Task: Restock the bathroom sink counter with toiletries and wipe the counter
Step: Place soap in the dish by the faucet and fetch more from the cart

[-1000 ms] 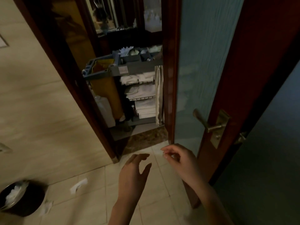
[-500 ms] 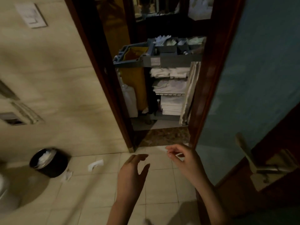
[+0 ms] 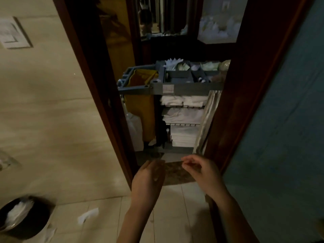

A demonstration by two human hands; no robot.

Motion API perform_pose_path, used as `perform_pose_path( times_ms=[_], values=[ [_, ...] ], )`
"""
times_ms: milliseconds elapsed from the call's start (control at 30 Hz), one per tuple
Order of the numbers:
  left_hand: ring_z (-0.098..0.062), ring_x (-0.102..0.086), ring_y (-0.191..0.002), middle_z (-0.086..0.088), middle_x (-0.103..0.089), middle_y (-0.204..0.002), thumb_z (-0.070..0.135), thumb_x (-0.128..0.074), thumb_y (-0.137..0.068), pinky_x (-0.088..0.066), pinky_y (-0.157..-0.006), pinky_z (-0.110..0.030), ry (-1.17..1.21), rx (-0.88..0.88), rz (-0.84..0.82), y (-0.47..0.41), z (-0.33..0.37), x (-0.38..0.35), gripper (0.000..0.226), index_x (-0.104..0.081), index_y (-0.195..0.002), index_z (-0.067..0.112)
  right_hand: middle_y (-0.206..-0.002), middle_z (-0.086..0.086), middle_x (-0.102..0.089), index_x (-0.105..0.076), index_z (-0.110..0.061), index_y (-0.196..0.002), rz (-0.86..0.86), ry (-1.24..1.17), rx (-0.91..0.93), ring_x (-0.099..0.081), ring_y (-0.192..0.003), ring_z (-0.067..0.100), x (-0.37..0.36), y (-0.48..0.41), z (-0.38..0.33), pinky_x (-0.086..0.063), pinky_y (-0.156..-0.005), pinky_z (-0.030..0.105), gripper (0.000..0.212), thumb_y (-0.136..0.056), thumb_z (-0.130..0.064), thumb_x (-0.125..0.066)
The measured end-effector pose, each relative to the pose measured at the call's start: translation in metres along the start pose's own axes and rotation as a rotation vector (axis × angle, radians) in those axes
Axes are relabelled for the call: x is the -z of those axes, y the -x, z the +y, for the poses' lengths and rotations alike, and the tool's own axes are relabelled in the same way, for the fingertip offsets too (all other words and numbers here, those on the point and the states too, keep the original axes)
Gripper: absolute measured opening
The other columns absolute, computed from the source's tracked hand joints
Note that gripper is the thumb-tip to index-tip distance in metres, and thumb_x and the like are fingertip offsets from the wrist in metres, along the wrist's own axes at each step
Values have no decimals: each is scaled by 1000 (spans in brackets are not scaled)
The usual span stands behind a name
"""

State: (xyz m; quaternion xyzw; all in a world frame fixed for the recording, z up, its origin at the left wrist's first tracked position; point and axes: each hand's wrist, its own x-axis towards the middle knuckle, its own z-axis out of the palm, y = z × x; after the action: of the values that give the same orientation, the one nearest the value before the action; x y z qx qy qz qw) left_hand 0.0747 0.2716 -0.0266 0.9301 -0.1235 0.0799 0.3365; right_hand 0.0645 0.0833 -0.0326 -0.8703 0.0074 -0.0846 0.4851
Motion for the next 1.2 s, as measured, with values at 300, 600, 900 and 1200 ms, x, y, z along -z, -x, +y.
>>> perform_pose_path(
  times_ms=[300,600,900,1200],
  values=[
    [-1,-58,-102,17,-61,-114,22,-67,-84,-32,-72,-1,21,-102,-77,-115,-53,10,32,-66,-115,31,-95,-15,-67,-65,-27,-102,93,63,60,-63,-91,-2,-43,-99,-8,-52,-82,18,18,-88,-15,-65],
    [2,-55,-90,10,-63,-107,23,-64,-90,-32,-69,2,88,-94,-155,-161,-71,-12,22,-67,-111,28,-88,-20,-65,-61,-35,-96,146,83,-26,-62,-90,-8,-51,-140,20,-47,-76,7,19,-85,-51,-61],
    [-7,-60,-104,13,-65,-115,22,-66,-86,-46,-82,-19,22,17,-134,-234,-99,-29,31,-67,-115,33,-92,-17,-65,-63,-32,-95,47,15,-42,-63,-88,1,-66,-240,44,-49,-79,13,16,-89,-17,-65],
    [-6,-61,-95,15,-63,-105,22,-63,-90,-40,-72,-15,40,4,-71,-393,-57,-60,21,-66,-111,26,-89,-20,-66,-66,-32,-95,94,-9,52,-61,-86,-5,-5,-396,60,-48,-73,11,15,-89,-17,-66]
  ],
)
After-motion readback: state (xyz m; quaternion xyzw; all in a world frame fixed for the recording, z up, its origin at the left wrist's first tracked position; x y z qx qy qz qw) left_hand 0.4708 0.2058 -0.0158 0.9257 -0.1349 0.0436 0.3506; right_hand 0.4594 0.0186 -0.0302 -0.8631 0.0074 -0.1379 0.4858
